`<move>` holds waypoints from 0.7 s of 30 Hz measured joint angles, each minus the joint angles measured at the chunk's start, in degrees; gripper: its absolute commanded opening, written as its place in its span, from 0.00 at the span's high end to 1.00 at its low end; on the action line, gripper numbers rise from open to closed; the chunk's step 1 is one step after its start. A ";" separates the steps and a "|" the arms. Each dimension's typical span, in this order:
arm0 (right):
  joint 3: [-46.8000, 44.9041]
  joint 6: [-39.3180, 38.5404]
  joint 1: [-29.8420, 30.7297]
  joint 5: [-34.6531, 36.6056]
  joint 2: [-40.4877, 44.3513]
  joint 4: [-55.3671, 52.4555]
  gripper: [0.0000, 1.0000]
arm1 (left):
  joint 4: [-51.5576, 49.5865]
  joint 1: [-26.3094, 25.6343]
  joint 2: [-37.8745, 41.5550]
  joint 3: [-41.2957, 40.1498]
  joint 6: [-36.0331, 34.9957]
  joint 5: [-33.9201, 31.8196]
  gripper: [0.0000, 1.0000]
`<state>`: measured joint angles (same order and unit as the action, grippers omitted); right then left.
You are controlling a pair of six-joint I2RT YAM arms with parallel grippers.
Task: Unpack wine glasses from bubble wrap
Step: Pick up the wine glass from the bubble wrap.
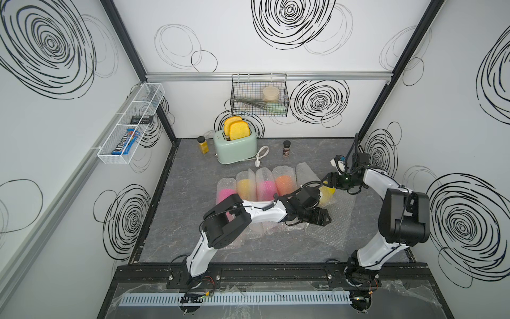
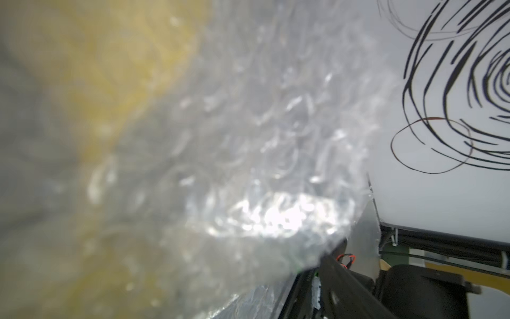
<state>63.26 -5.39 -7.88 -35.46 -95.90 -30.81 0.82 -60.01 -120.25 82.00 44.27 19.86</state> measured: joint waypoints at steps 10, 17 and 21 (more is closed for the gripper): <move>-5.01 2.16 -1.11 -5.64 4.48 6.01 0.58 | -4.57 1.31 -0.09 0.20 -4.50 -2.56 0.21; -5.79 3.23 -1.40 -13.16 7.50 7.89 0.59 | -1.14 4.31 0.22 -3.02 -7.04 -1.55 0.20; -8.44 4.28 -0.44 -15.58 9.86 9.79 0.59 | 0.59 5.73 0.70 -5.20 -9.20 -0.74 0.20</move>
<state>54.83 -1.10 -8.32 -51.05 -86.04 -21.02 1.41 -54.28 -119.55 76.79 35.07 19.11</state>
